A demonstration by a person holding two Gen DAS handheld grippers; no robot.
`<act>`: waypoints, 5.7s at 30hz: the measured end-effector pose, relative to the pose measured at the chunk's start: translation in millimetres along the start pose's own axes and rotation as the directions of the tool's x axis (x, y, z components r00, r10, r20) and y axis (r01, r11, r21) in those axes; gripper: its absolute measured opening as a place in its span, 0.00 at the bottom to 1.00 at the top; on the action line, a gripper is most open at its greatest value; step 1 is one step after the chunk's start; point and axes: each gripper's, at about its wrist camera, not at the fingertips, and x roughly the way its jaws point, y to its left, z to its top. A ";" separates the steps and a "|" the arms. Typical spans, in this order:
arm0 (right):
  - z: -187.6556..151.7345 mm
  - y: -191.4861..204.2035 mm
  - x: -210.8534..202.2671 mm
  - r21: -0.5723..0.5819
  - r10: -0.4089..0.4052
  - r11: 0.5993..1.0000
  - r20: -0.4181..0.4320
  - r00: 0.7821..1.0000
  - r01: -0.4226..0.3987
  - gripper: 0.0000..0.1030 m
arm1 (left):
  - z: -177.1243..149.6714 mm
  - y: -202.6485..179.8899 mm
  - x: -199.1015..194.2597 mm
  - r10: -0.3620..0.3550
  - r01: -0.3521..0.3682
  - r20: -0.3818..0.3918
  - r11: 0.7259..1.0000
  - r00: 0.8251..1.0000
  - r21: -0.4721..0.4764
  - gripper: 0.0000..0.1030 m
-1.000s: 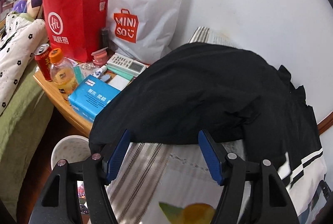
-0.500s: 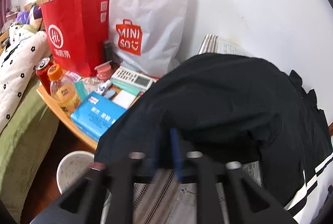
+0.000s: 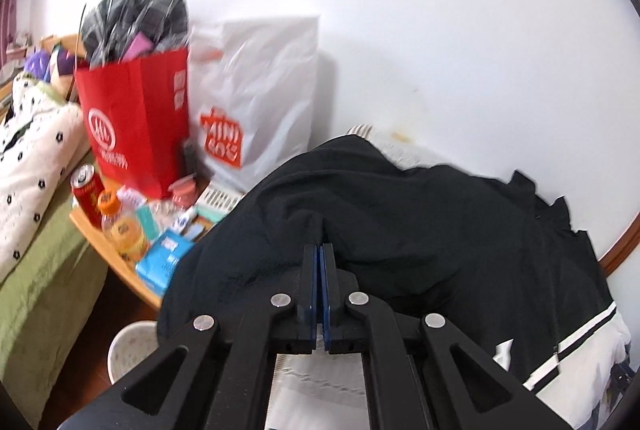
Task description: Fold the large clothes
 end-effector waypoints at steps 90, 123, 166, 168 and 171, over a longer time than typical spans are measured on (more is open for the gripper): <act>-3.3 133.8 -5.6 -0.202 0.060 0.977 -0.013 0.998 -0.061 0.74 | -36.7 94.5 50.0 -0.215 0.210 -0.083 0.976 0.973 -0.062 0.34; -21.2 -56.5 -70.1 -0.053 -0.020 0.998 0.086 0.996 0.024 0.74 | -55.6 -237.2 -40.8 -0.446 0.476 -0.170 0.848 0.879 0.235 0.22; -23.5 272.8 -25.1 -0.393 0.244 0.893 0.012 0.970 -0.219 0.80 | -166.8 -41.9 -58.6 -0.232 0.295 -0.266 0.928 0.936 0.226 0.71; -19.9 280.8 -12.8 -0.393 0.202 0.903 0.026 0.979 -0.176 0.80 | -166.1 -43.9 -56.3 -0.247 0.307 -0.264 0.926 0.932 0.219 0.71; -13.0 280.6 4.1 -0.375 0.158 0.917 0.023 0.987 -0.138 0.77 | -165.5 -48.3 -54.8 -0.248 0.308 -0.257 0.923 0.934 0.228 0.71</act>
